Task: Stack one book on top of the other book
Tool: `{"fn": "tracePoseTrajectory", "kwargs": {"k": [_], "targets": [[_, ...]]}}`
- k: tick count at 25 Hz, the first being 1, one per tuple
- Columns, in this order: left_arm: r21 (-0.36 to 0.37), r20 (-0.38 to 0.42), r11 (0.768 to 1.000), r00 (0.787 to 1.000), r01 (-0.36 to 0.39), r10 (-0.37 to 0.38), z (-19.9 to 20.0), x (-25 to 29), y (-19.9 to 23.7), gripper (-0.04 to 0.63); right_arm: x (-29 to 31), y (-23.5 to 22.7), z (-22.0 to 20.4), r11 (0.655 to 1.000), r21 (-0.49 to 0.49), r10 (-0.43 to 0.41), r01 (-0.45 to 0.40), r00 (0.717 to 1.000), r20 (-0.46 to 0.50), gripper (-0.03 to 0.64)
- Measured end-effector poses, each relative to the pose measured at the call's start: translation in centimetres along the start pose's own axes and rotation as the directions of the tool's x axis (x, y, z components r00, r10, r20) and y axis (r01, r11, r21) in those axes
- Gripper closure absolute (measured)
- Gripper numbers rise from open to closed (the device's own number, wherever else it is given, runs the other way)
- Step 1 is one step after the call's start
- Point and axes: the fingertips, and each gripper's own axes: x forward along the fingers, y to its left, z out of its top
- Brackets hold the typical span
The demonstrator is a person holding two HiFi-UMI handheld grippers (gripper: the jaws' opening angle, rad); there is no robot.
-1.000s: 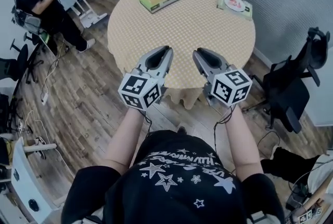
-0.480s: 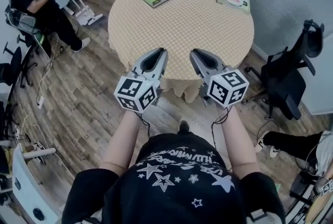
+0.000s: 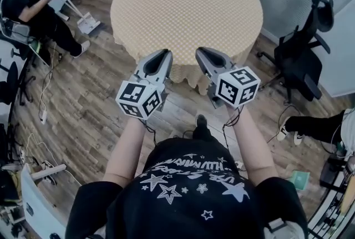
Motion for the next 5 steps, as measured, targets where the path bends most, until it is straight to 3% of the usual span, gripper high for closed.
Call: {"fn": "tracePoseTrajectory", "kwargs": {"k": [5], "targets": [[0.011, 0.006, 1.0, 1.0, 0.013, -0.013, 0.2, -2.6, -0.6, 0.552, -1.1, 2.5, -0.6, 1.0, -0.004, -0.023, 0.023, 1.0, 0.02, 0.574]]}}
